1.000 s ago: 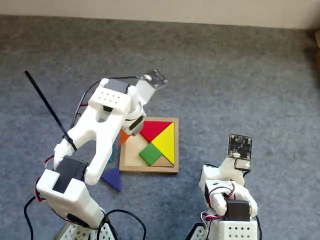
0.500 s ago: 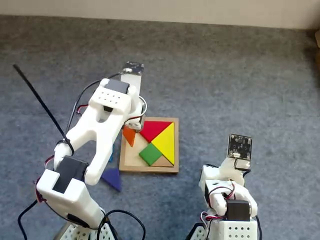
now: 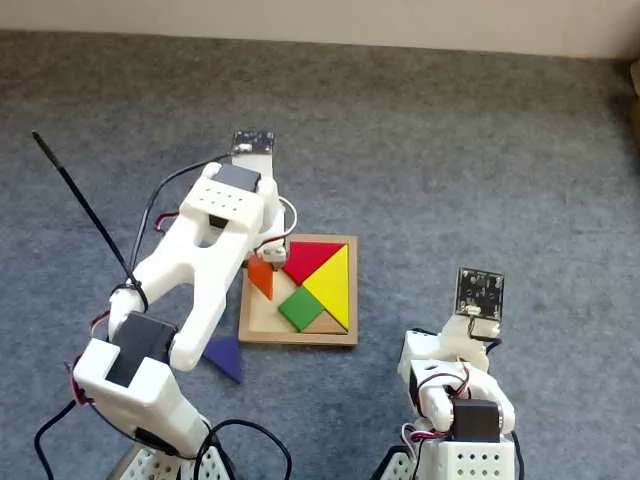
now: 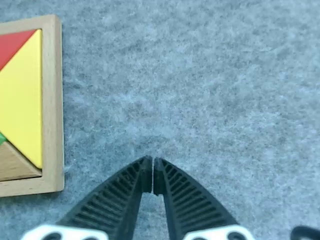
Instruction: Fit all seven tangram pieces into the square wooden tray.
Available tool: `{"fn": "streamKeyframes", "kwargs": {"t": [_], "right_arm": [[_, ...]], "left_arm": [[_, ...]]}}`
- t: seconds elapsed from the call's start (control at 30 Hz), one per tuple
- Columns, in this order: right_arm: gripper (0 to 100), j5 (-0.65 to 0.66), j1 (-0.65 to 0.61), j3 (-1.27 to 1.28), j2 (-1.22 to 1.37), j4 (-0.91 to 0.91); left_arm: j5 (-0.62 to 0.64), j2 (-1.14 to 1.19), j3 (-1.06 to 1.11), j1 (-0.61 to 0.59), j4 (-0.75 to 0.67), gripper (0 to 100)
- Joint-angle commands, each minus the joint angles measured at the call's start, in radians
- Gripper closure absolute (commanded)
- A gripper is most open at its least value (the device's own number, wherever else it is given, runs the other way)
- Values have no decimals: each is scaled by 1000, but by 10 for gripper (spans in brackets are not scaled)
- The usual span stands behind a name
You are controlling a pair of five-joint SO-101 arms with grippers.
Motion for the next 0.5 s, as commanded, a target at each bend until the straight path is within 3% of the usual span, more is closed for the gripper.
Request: {"fn": "streamKeyframes", "kwargs": {"t": [0.0,0.27,0.47], "right_arm": [[974,-8,10,119,-13,4],[974,-8,10,119,-15,4],[974,-8,10,119,-15,4]], "left_arm": [[46,-45,21,27,-11,848],[48,-45,15,24,-5,835],[48,-45,13,18,-5,718]]}}
